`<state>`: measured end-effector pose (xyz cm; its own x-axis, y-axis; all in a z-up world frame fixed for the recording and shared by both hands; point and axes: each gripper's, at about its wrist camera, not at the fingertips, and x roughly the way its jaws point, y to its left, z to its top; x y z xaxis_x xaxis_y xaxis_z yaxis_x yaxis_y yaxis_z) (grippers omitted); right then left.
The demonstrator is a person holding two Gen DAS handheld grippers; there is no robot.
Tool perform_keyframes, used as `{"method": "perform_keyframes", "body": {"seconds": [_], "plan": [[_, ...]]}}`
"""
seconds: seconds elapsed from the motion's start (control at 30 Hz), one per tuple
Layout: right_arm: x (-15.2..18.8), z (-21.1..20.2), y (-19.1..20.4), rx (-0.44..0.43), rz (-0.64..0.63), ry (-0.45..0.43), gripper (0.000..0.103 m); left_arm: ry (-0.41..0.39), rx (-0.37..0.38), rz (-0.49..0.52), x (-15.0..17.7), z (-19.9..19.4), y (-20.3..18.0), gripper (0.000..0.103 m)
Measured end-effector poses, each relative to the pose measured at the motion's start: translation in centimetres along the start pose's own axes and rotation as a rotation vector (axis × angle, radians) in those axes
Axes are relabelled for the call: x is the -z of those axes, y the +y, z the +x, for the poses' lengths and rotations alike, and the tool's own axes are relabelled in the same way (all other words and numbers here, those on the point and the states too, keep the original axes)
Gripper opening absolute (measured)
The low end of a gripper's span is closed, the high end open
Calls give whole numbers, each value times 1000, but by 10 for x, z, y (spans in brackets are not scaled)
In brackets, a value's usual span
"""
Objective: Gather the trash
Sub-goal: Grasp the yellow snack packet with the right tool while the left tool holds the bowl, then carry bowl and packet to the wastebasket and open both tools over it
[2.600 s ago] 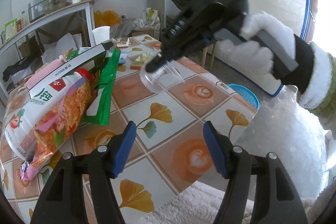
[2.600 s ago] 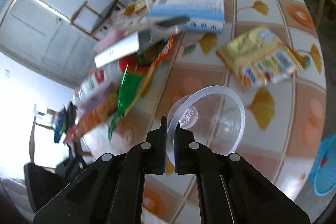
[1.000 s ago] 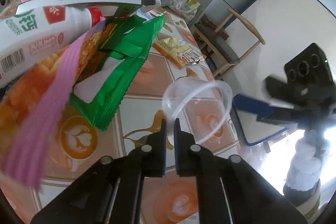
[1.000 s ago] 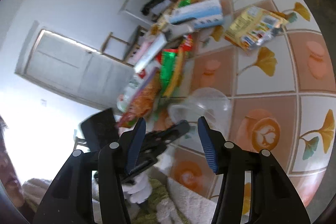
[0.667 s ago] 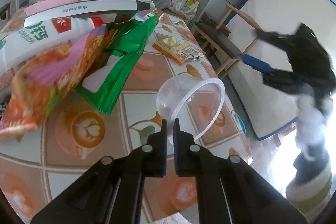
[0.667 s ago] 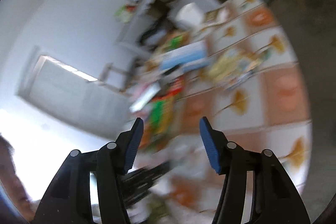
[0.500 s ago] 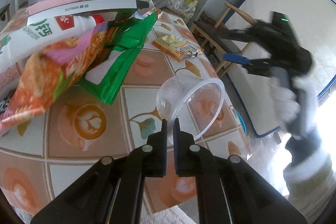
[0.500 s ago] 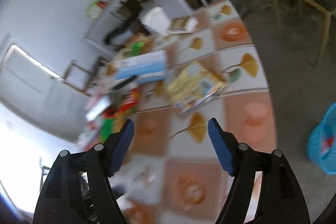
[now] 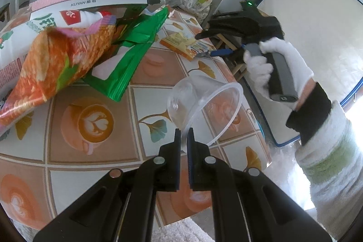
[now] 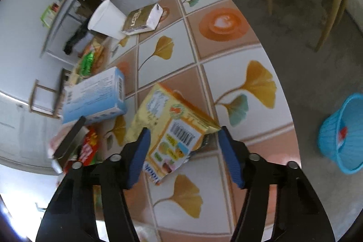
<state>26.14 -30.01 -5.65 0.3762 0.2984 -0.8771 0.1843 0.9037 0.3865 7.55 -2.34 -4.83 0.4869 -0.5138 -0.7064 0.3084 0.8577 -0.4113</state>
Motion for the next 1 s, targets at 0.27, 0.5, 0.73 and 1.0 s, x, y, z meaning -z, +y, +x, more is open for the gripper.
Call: {"method": "perform_keyframes", "body": {"seconds": [0.27, 0.5, 0.73, 1.0], "plan": [[8, 11, 25, 246, -177, -56, 31, -1, 11, -4, 1, 1, 1, 4], [11, 10, 19, 281, -206, -62, 3, -5, 15, -9, 1, 0, 5, 4], [20, -3, 8, 238, -179, -62, 0, -15, 16, -11, 1, -4, 8, 4], [38, -38, -3, 179, -145, -110, 0, -24, 19, -10, 3, -9, 8, 4]]}}
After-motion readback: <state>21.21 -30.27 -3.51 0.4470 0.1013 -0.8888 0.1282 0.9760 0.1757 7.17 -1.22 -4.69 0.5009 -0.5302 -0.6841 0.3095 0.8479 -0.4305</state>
